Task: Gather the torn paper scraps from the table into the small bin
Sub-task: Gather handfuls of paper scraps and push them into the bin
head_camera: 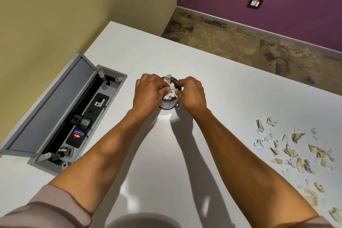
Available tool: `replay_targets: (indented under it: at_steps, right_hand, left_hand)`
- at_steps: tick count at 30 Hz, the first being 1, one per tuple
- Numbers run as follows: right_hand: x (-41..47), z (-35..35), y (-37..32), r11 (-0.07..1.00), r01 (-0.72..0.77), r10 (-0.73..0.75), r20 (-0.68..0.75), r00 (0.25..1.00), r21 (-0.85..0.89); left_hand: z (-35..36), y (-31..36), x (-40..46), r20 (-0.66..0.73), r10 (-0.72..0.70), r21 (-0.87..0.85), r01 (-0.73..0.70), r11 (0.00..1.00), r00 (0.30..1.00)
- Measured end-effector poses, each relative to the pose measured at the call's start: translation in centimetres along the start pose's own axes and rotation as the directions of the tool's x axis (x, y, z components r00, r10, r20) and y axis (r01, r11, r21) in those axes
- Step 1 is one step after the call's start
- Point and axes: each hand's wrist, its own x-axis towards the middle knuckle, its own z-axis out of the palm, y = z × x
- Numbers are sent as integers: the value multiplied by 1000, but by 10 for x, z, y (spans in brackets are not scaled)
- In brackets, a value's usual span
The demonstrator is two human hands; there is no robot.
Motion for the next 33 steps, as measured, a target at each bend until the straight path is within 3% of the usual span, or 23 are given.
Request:
replay_targets:
  at_steps: [7,15,19,25,29,33]
  right_hand:
    - [10,6,2,997,-64,64,27,998,32]
    - [13,14,-6,992,-119,119,12,993,33]
    - [10,14,-2,973,-166,167,10,986,163]
    - [0,6,8,873,-247,263,21,965,420]
    - [-3,4,11,775,-304,299,102,949,554]
    - [-5,2,15,709,-335,319,142,937,621]
  left_hand:
    - [8,1,15,191,10,267,-62,962,981]
    - [2,10,21,310,-36,392,-93,915,950]
    - [-11,14,27,354,-26,369,-114,922,935]
    - [-25,19,34,160,-27,95,12,995,987]
    - [-9,30,37,383,-103,226,15,974,918]
    - [7,34,40,468,-187,315,35,948,864]
